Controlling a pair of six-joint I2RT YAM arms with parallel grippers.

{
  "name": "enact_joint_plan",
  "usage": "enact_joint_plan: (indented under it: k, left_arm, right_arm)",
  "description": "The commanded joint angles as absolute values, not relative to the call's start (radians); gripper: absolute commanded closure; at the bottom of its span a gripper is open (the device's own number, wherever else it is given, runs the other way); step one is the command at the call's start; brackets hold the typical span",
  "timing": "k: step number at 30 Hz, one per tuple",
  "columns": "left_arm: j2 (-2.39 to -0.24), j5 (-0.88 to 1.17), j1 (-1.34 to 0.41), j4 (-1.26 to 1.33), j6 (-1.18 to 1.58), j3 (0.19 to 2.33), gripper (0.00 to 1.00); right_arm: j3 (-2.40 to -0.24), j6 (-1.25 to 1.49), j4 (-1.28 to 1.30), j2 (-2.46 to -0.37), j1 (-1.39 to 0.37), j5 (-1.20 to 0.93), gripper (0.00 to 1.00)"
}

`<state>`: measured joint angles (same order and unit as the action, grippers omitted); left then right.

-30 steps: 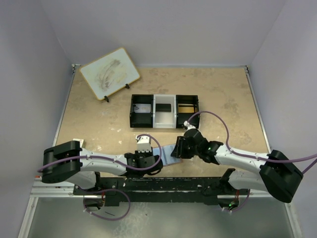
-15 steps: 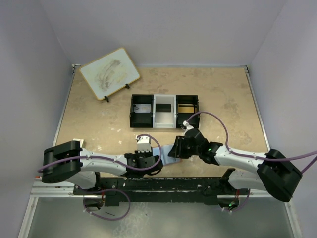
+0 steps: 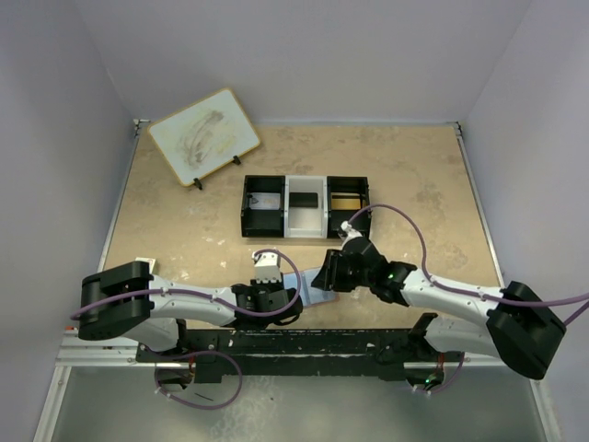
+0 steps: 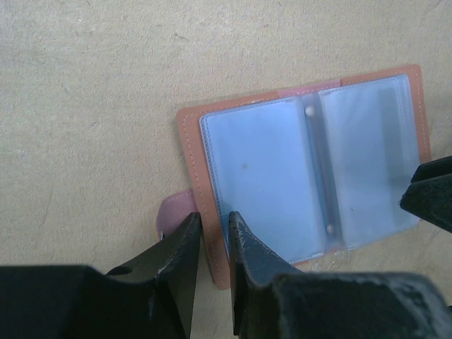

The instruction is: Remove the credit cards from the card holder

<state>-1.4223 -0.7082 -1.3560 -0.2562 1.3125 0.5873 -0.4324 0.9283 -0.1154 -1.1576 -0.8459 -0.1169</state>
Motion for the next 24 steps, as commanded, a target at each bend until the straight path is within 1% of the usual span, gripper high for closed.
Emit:
enact_joint_plan:
  k: [1,6,11,15,24]
  left_arm:
    - [-1.423,-0.699,-1.355,-0.239,1.302,0.603,0.80]
    - [-1.423,-0.701,-1.355,-0.236,1.300,0.606,0.80]
    - [-1.424,-0.699,-1.355,-0.238,1.295,0.610,0.80]
    - [-1.428,-0.697,-1.354,-0.237,1.291,0.618,0.80]
    - [-1.450,-0.690,-1.355,-0.228,1.284,0.626,0.80]
  right_arm:
    - [-0.480,0.897,0.070,-1.105,-0.848,0.017,0.56]
    - [-0.446,0.897,0.040,-1.119,-0.848,-0.042,0.55]
    - [-0.408,0.901,-0.089,-1.159,-0.848,-0.091,0.56]
    - [-0.410,0.907,-0.120,-1.172,-0.848,-0.107,0.57]
    - [-0.384,0.953,-0.293,-1.174,-0.848,-0.254,0.59]
